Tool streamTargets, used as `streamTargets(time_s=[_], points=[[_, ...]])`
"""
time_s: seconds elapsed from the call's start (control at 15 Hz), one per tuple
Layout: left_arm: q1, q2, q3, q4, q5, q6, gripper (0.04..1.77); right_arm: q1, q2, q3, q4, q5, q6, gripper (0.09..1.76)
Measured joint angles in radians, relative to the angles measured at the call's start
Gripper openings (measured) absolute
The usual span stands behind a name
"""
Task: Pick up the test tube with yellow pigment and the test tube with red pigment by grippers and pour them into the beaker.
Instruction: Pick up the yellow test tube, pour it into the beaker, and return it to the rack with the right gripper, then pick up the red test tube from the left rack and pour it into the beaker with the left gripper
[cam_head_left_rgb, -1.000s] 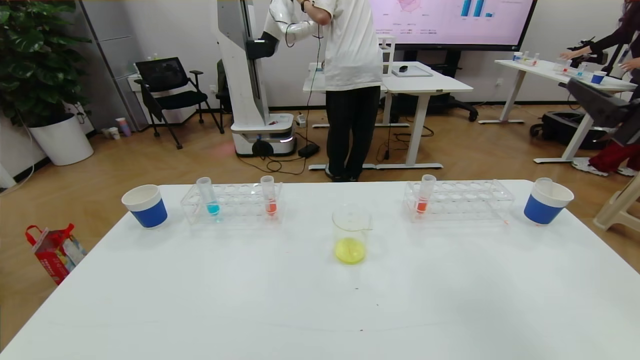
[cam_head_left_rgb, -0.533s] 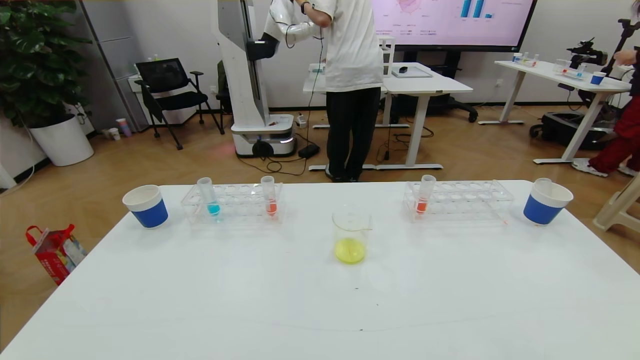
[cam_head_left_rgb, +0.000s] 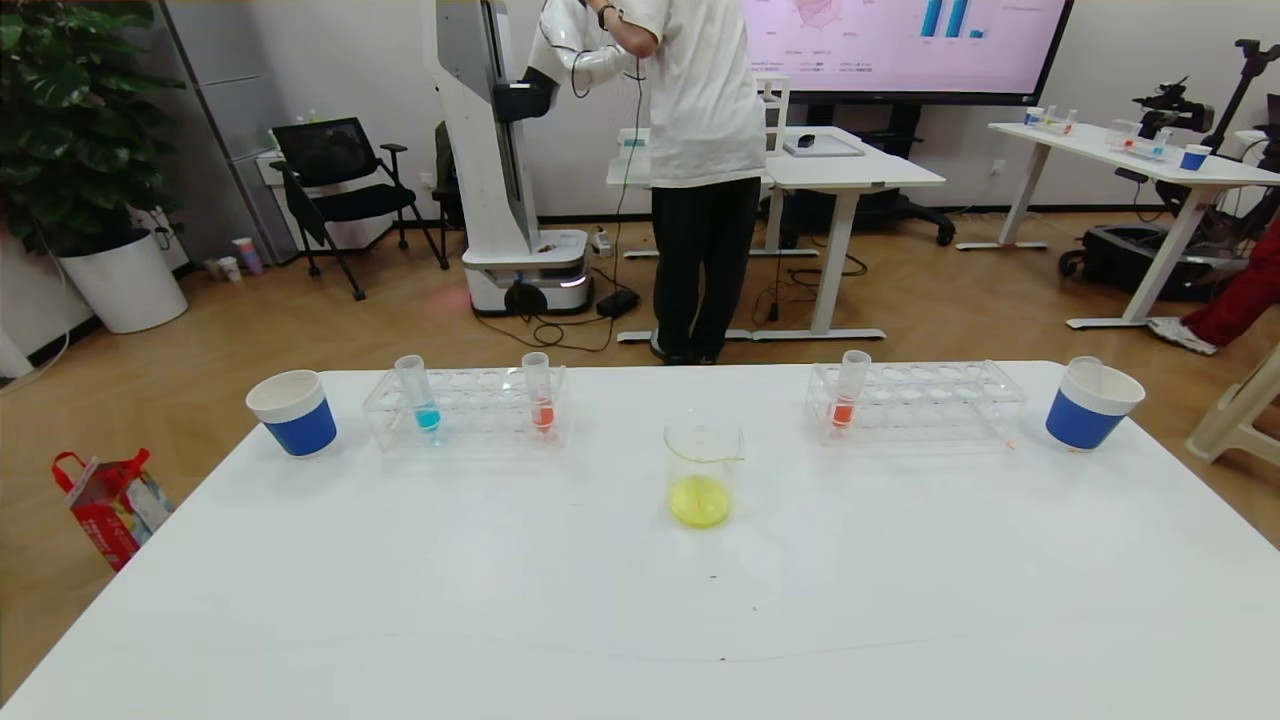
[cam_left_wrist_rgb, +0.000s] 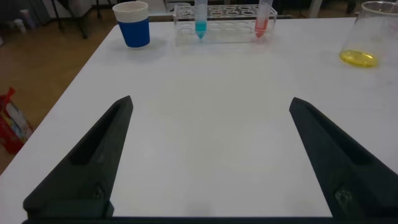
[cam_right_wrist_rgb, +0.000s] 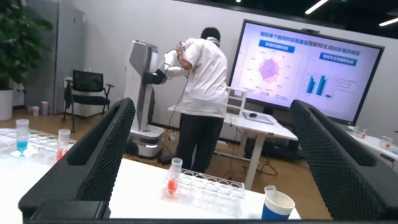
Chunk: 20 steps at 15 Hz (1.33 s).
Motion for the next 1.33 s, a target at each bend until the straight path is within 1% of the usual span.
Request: streamTargets(time_s=[0.07,0.2,0.27,0.4,0.47,0.6,0.73,0.8,1.0,1.33], points=[[0.0,0.0,0.0,0.0,0.0,0.0,1.75,0.013,-0.07,0.019,0.051,-0.003,-0.001,1.74],[0.0,0.0,0.0,0.0,0.0,-0.001,1.75,0.03,-0.19,0.066,0.207,-0.012,-0.002,1.74],[0.0,0.0,0.0,0.0,0.0,-0.001,1.75,0.035,-0.232,0.101,0.237,-0.027,0.001,1.74],[0.0,0.0,0.0,0.0,0.0,-0.001,1.75,0.038,-0.276,0.187,0.244,-0.053,0.001,1.74],[0.0,0.0,0.0,0.0,0.0,-0.001,1.75,0.04,-0.289,0.222,0.303,-0.061,0.003,1.74],[0.0,0.0,0.0,0.0,0.0,0.0,1.75,0.041,-0.301,0.25,0.443,-0.086,0.001,1.74],[0.0,0.0,0.0,0.0,0.0,-0.001,1.75,0.041,-0.306,0.255,0.51,-0.175,0.002,1.74],[0.0,0.0,0.0,0.0,0.0,-0.001,1.75,0.041,-0.306,0.256,0.557,-0.194,0.005,1.74],[0.0,0.0,0.0,0.0,0.0,-0.001,1.75,0.041,-0.306,0.258,0.606,-0.221,0.014,1.74],[0.0,0.0,0.0,0.0,-0.001,0.003,1.75,0.042,-0.307,0.259,0.602,-0.222,0.016,1.74]])
